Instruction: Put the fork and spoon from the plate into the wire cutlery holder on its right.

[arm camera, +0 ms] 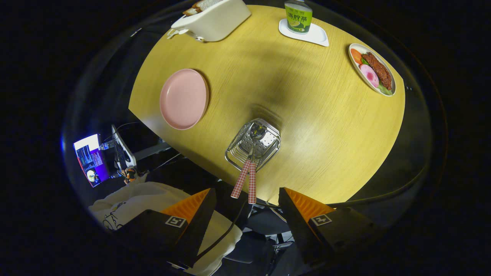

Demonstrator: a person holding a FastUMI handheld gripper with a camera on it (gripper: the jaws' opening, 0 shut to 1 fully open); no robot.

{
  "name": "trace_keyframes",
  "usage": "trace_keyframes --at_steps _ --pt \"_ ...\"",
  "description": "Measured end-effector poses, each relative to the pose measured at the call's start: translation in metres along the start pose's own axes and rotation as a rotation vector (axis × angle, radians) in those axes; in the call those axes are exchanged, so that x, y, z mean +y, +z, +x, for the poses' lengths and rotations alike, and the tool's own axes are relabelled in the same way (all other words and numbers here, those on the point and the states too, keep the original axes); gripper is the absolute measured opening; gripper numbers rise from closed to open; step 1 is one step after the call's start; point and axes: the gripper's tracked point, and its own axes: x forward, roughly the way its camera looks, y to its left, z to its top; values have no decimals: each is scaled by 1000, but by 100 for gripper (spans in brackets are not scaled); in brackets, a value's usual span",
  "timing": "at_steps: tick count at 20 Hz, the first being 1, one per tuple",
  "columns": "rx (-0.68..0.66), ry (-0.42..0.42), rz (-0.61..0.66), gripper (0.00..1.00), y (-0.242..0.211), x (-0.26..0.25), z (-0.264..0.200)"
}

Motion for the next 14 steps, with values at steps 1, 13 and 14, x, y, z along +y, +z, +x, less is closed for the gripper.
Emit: trace_keyframes --at_steps 1,13,14 --pt "-33 5 0 99 1 2 -10" --pt "-627 5 -15 99 11 60 -127" --pt "-679 -25 -24 99 12 60 -135"
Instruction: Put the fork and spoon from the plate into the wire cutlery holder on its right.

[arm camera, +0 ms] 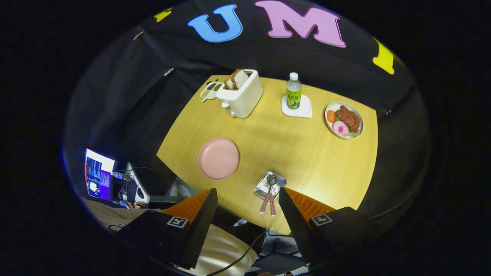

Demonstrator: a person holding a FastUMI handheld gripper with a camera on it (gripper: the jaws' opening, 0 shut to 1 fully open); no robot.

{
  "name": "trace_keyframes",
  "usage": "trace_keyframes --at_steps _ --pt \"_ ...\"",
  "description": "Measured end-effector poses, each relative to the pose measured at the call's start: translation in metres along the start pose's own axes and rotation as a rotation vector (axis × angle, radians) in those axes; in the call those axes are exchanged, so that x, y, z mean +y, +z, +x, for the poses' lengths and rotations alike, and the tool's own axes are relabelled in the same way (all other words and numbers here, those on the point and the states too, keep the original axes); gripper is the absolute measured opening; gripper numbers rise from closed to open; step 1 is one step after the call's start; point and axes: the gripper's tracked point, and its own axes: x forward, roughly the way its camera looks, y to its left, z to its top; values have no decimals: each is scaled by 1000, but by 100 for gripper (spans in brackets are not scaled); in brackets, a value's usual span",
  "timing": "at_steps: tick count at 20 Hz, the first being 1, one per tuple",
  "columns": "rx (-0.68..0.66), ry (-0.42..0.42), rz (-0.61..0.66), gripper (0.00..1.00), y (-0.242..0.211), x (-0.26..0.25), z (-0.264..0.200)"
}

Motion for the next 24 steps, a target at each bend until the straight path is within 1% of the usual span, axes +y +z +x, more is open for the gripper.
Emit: trace_keyframes --at_steps 4,9,12,16,18,21,24 --pt "-225 -60 5 100 25 16 -18" --pt "-472 -140 17 99 52 32 -41" --pt "-644 -226 13 99 73 33 -66" --pt "-837 -262 21 99 95 51 -98" --pt "-938 -302 22 99 104 54 -118" --pt "-1064 -401 15 99 111 50 -143" --pt "-1137 -429 -14 99 112 64 -146"
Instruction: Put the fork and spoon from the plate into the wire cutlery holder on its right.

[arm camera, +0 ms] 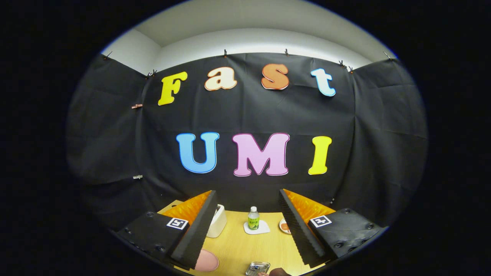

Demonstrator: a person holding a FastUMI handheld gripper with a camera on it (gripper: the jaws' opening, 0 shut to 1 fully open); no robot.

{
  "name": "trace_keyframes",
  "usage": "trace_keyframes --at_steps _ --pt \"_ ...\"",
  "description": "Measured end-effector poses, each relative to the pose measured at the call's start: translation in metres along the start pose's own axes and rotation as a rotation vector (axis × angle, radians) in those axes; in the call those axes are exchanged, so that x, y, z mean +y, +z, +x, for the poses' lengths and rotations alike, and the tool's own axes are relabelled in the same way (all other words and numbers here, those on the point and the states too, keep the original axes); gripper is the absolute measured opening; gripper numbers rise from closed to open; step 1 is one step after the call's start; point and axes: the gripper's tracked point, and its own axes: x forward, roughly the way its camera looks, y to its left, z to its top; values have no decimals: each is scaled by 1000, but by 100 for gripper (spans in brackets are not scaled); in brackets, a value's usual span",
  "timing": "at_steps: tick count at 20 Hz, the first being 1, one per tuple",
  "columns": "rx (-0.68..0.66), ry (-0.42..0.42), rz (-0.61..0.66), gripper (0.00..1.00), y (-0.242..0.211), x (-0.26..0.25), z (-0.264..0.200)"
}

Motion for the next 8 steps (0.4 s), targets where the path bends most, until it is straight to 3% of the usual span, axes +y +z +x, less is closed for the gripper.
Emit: trace_keyframes --at_steps 8 --pt "-57 -62 -1 98 -27 2 -2"
